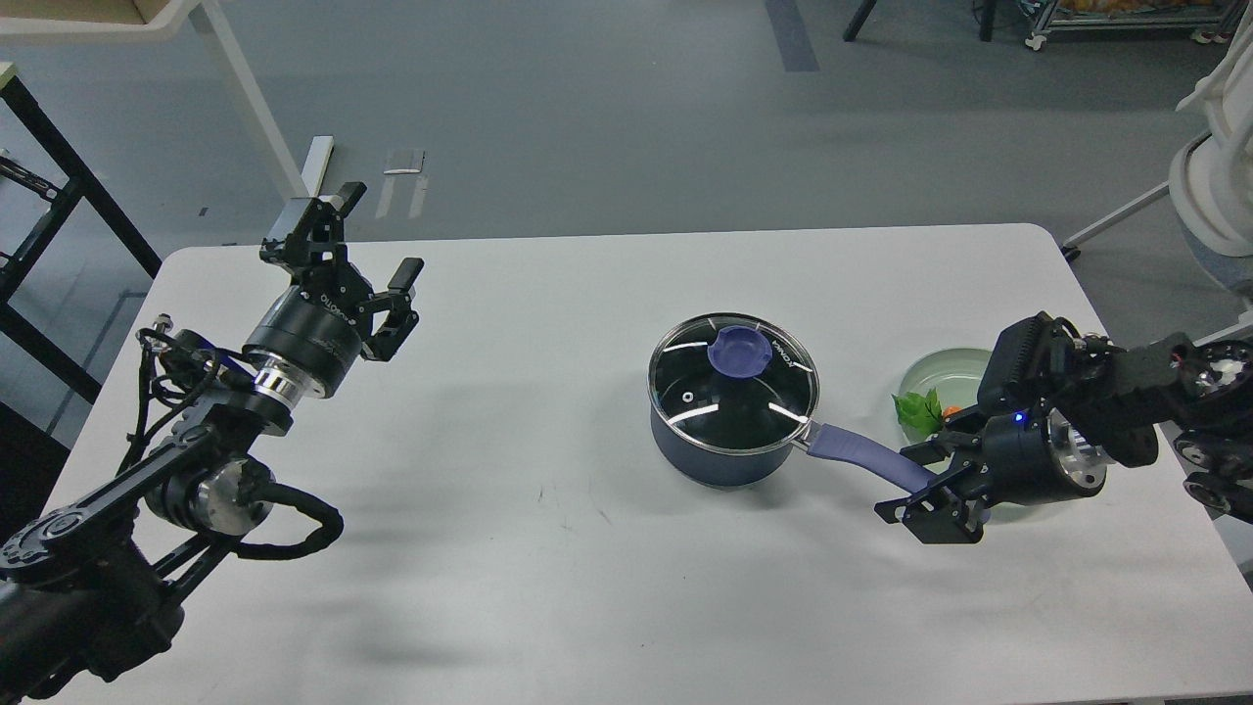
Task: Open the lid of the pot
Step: 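Lower the right gripper onto the purple pan handle and grasp it, then reach the left gripper over the pan to the purple lid knob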
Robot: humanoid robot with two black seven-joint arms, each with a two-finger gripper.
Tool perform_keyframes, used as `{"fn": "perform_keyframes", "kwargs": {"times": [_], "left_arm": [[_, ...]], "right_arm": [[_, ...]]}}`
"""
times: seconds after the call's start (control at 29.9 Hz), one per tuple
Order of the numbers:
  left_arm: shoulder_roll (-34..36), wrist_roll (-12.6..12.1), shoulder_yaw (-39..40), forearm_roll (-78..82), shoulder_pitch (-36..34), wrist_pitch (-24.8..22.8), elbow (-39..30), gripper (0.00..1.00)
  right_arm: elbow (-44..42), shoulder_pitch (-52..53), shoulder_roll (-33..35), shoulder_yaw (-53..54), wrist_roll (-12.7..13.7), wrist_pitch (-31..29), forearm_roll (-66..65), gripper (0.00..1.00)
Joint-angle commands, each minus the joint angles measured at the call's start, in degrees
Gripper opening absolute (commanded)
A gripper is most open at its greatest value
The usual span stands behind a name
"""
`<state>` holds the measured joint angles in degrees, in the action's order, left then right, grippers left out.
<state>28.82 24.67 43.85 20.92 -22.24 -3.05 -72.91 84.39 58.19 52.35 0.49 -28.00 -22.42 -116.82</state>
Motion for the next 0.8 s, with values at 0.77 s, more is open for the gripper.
{"fn": "perform_keyframes", "kwargs": {"times": [0.77], "left_arm": [[1.15, 3.33, -6.93, 50.14, -12.72, -11.09, -0.22, 0.99]], "right_arm": [[0.78, 1.14, 0.38, -0.05, 0.0, 0.01, -0.34, 0.33]]}}
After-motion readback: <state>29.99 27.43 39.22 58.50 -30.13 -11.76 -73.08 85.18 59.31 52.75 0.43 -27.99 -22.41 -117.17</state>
